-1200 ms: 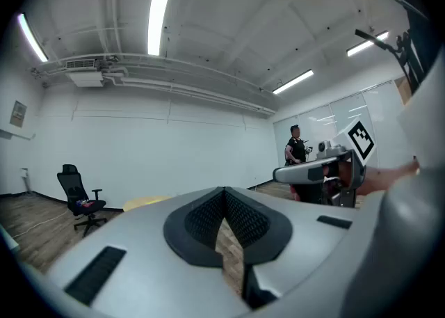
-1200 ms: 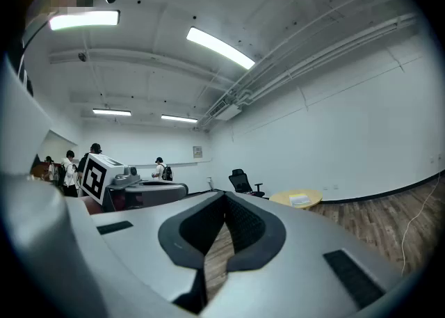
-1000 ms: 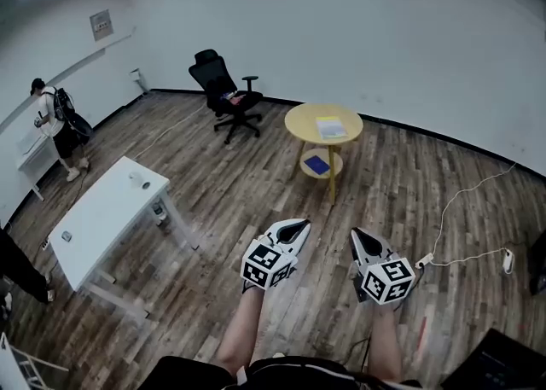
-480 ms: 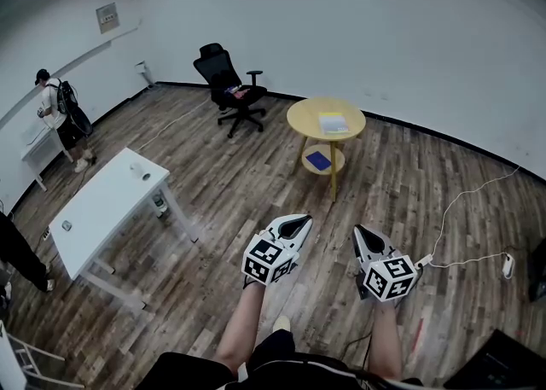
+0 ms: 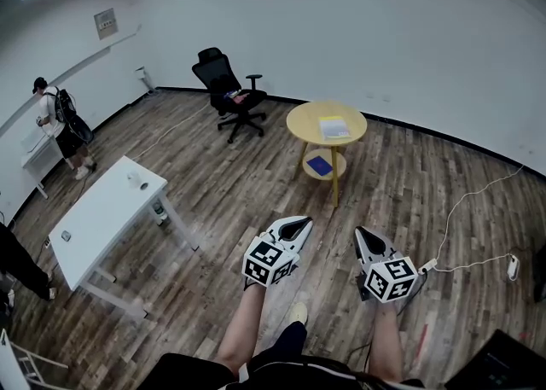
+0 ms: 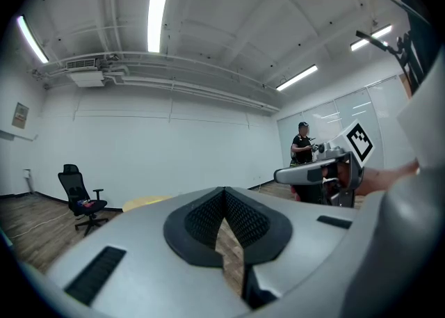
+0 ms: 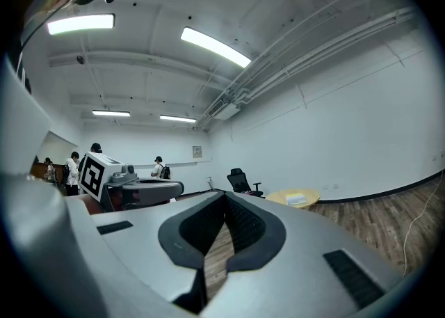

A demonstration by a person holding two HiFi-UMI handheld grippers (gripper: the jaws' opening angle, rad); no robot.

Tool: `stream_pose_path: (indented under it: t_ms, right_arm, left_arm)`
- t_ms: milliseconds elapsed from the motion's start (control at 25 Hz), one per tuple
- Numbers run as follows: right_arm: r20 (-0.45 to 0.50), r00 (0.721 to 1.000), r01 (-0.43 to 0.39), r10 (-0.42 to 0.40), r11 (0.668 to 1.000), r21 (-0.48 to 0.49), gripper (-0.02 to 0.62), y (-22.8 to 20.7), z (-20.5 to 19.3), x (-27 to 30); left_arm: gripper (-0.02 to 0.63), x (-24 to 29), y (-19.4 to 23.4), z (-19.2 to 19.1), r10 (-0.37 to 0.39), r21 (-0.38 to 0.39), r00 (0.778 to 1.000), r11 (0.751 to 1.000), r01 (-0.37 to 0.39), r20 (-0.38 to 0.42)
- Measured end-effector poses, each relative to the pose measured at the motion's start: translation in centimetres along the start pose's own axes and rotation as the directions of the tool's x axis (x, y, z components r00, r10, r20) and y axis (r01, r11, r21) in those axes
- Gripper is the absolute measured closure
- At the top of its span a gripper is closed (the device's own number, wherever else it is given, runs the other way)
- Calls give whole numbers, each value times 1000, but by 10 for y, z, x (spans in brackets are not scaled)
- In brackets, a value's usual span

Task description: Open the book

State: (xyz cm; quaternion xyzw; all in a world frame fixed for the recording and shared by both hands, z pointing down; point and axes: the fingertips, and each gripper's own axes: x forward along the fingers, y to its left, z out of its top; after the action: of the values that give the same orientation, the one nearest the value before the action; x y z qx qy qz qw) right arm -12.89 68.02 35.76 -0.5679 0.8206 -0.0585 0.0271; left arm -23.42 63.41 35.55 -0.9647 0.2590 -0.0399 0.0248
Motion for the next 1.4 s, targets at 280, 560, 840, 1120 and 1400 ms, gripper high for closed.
stream_pose_path:
  t_ms: [280,560,840,1120,1400]
  right_arm:
    - [-5,1000,14,-14,1000,12,591,-35,0,41]
    - [-12,999,36,-36,999,16,591,-75,9,103]
    - [-5,999,54,-54,999,2,591,-118,22,176]
    - [-6,998,63,-63,998,2,591,-135,25,235]
    - [-37,996,74,-75,997,-13,591,-152,18,257]
  left_arm:
    - [606,46,32,-5,-27,5,999,1000,28,-17]
    - [606,98,89,-3,-50,-3,999,999,50,-17]
    - [606,156,152,-2,-70,6,997,998,70,-14]
    - [606,187,209,-8,-74,-6,997,997,73,-17]
    - [606,208,226,-20,-84,-24,996,996,84,-19]
